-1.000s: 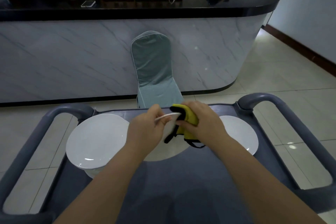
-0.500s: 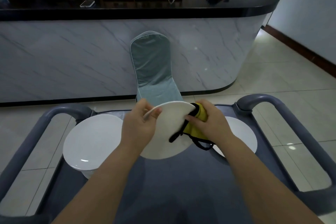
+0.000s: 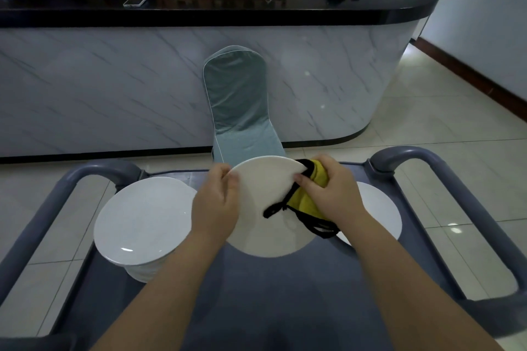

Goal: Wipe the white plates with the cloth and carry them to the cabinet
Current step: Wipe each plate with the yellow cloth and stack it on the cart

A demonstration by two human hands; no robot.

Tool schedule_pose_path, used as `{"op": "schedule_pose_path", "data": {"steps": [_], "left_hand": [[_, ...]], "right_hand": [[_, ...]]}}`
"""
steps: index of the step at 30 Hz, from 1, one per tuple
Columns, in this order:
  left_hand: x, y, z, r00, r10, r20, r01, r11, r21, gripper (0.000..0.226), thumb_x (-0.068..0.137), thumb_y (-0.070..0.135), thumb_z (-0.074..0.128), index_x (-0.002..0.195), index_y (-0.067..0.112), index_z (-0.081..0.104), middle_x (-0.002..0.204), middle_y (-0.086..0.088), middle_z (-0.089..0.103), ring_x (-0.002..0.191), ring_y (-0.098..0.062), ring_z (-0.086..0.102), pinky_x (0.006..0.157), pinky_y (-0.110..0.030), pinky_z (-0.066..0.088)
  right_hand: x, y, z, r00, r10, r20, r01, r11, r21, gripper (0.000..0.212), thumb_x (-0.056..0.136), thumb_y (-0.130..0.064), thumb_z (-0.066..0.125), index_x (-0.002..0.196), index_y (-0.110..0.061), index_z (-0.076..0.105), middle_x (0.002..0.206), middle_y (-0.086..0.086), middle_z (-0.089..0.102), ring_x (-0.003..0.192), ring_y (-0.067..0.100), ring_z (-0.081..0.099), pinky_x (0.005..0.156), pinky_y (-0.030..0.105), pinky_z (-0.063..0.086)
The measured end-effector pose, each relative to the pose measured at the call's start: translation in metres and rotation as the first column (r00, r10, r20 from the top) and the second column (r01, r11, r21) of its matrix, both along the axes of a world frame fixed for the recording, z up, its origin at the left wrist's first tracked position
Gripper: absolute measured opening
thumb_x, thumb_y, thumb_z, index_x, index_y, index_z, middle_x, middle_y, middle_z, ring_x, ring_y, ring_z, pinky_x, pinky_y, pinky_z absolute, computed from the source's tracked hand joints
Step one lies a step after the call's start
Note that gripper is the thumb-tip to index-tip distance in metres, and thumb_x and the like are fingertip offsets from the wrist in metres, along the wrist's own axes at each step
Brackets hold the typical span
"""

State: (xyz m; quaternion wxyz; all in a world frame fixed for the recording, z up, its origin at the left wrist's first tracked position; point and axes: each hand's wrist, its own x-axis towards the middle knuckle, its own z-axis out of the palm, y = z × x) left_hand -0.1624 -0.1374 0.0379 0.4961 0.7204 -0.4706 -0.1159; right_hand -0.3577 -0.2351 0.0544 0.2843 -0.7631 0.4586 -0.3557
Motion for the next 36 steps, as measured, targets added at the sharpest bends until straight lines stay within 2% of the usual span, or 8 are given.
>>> {"op": "schedule_pose_path", "data": {"steps": [3,9,13,17,22,26,31,36], "left_hand": [[-0.008,-0.021,0.023,0.825,-0.171,0.539,0.240,0.969,-0.061,0.029,0.097,0.031,0.047,0.099,0.008,0.066,0.092,-0.006,0.067,0.084,-0.029,0.058,0.073,-0.037,0.044],[-0.009,-0.043,0.064,0.786,-0.081,0.613,0.264,0.941,-0.214,0.028,0.091,0.037,0.060,0.078,0.015,0.071,0.072,0.003,0.067,0.069,-0.018,0.061,0.055,-0.032,0.044],[0.003,-0.039,0.060,0.997,0.077,0.027,-0.067,0.962,-0.263,0.017,0.090,0.038,0.061,0.076,0.029,0.065,0.070,0.016,0.064,0.067,-0.002,0.056,0.061,-0.022,0.044],[-0.004,-0.026,0.017,0.914,0.178,-0.364,-0.214,0.975,-0.060,0.023,0.096,0.035,0.056,0.079,0.020,0.059,0.063,0.017,0.058,0.059,-0.001,0.049,0.060,-0.027,0.040],[-0.019,-0.028,0.020,0.848,-0.145,0.510,0.217,0.972,-0.084,0.027,0.096,0.033,0.050,0.098,0.013,0.067,0.090,0.001,0.066,0.082,-0.023,0.057,0.069,-0.032,0.042],[-0.017,-0.044,0.062,0.782,-0.132,0.609,0.266,0.954,-0.135,0.024,0.091,0.033,0.062,0.079,0.012,0.065,0.072,0.001,0.062,0.067,-0.021,0.056,0.052,-0.030,0.039],[0.009,-0.041,0.061,0.994,0.097,0.042,-0.085,0.967,-0.240,0.017,0.089,0.028,0.064,0.072,0.030,0.063,0.067,0.016,0.061,0.064,0.000,0.054,0.058,-0.020,0.041],[0.000,-0.018,0.008,0.873,0.230,-0.430,-0.239,0.970,0.033,0.017,0.097,0.028,0.055,0.082,0.021,0.061,0.075,0.007,0.063,0.071,-0.011,0.058,0.063,-0.031,0.044]], "right_hand": [[0.012,0.005,0.009,0.986,0.018,-0.167,-0.062,0.964,-0.259,0.023,0.084,-0.040,0.069,0.087,-0.020,0.058,0.077,-0.007,0.059,0.071,0.014,0.052,0.061,0.030,0.040],[0.020,0.000,0.049,0.998,0.048,-0.044,-0.060,0.939,-0.338,0.030,0.080,-0.045,0.073,0.082,-0.020,0.057,0.069,-0.010,0.053,0.068,0.009,0.048,0.057,0.016,0.037],[0.005,0.001,0.044,0.979,-0.007,0.204,0.021,0.998,-0.064,0.021,0.078,-0.043,0.075,0.086,-0.034,0.058,0.082,-0.018,0.062,0.078,-0.003,0.056,0.065,0.008,0.041],[-0.009,0.006,0.007,0.973,-0.108,0.202,0.072,0.982,0.176,0.020,0.082,-0.035,0.075,0.082,-0.024,0.058,0.077,-0.006,0.064,0.076,0.007,0.059,0.067,0.029,0.046],[-0.002,0.003,0.010,0.996,0.042,-0.079,-0.052,0.990,-0.133,0.022,0.084,-0.036,0.072,0.085,-0.018,0.059,0.074,-0.005,0.060,0.071,0.015,0.055,0.065,0.034,0.045],[0.013,-0.009,0.045,0.990,0.106,-0.097,-0.133,0.928,-0.348,0.026,0.083,-0.044,0.071,0.084,-0.021,0.059,0.070,-0.011,0.054,0.066,0.008,0.049,0.059,0.018,0.039],[0.013,-0.020,0.043,0.980,0.080,0.180,-0.061,0.992,-0.108,0.023,0.080,-0.043,0.072,0.094,-0.029,0.060,0.083,-0.014,0.063,0.080,0.000,0.058,0.068,0.012,0.044],[0.009,-0.008,-0.011,0.970,-0.079,0.231,0.028,0.976,0.217,0.016,0.083,-0.029,0.074,0.089,-0.023,0.060,0.082,-0.011,0.064,0.078,-0.001,0.058,0.069,0.028,0.045]]}}
